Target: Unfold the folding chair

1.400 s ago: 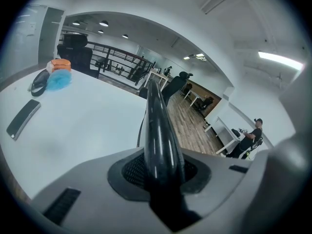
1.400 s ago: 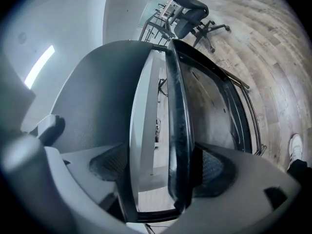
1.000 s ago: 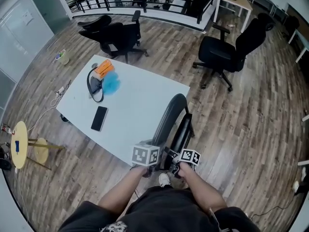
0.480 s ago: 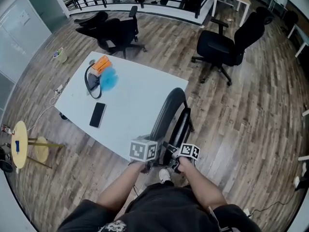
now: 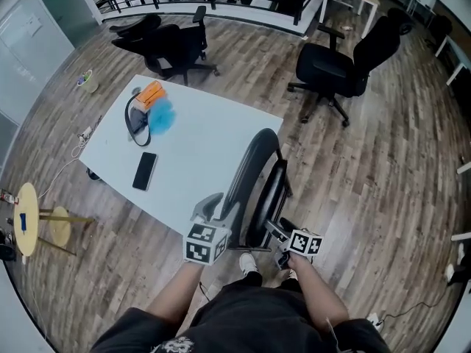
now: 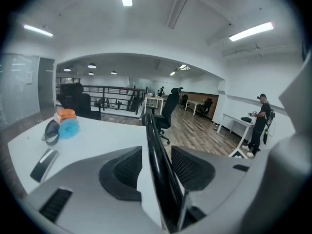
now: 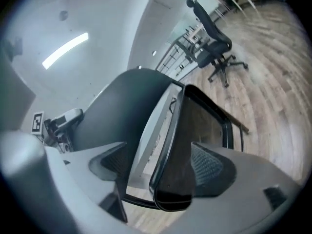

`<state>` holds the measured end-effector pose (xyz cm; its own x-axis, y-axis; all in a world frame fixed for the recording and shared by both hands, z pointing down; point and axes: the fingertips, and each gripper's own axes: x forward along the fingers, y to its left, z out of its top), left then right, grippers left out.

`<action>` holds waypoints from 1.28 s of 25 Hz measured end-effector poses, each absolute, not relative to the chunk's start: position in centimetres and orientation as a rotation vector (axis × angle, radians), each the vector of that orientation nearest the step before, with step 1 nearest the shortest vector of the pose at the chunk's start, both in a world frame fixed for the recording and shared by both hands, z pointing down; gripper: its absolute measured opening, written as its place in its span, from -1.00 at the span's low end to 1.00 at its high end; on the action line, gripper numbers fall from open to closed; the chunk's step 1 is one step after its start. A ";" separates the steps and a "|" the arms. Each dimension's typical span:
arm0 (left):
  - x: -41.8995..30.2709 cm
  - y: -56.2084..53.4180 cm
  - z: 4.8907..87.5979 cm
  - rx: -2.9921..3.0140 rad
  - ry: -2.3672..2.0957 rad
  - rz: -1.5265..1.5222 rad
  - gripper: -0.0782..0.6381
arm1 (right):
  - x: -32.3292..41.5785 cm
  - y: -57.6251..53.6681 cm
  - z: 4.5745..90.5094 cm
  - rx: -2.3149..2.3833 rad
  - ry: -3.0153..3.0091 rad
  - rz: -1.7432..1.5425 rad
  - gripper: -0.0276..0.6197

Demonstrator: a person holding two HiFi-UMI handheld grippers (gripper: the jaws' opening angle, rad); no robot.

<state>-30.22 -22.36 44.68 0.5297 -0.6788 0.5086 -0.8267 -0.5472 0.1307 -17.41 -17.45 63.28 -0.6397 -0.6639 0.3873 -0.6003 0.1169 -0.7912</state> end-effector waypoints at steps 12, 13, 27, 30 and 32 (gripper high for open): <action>-23.2 -15.5 34.2 2.585 -1.453 0.154 -0.45 | -6.5 -10.7 39.4 -1.534 2.528 -0.454 -0.45; -21.6 -14.4 34.0 2.586 -1.462 0.156 -0.54 | -5.4 -9.4 38.0 -1.590 2.552 -0.349 -0.75; -3.4 5.8 36.5 2.679 -1.204 0.172 -0.77 | 9.7 10.2 35.2 -2.121 2.463 0.051 -0.87; -1.8 9.3 36.9 2.670 -1.192 0.164 -0.77 | 10.7 13.6 35.2 -2.120 2.452 0.072 -0.87; -1.5 11.3 36.9 2.667 -1.204 0.156 -0.77 | 10.6 15.5 35.2 -2.101 2.468 0.088 -0.87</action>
<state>-1.48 11.33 36.90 0.6604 -0.7285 0.1821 -0.7509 -0.6438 0.1473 10.60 15.47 35.20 -0.1574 -0.9867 0.0416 -0.9812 0.1610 0.1064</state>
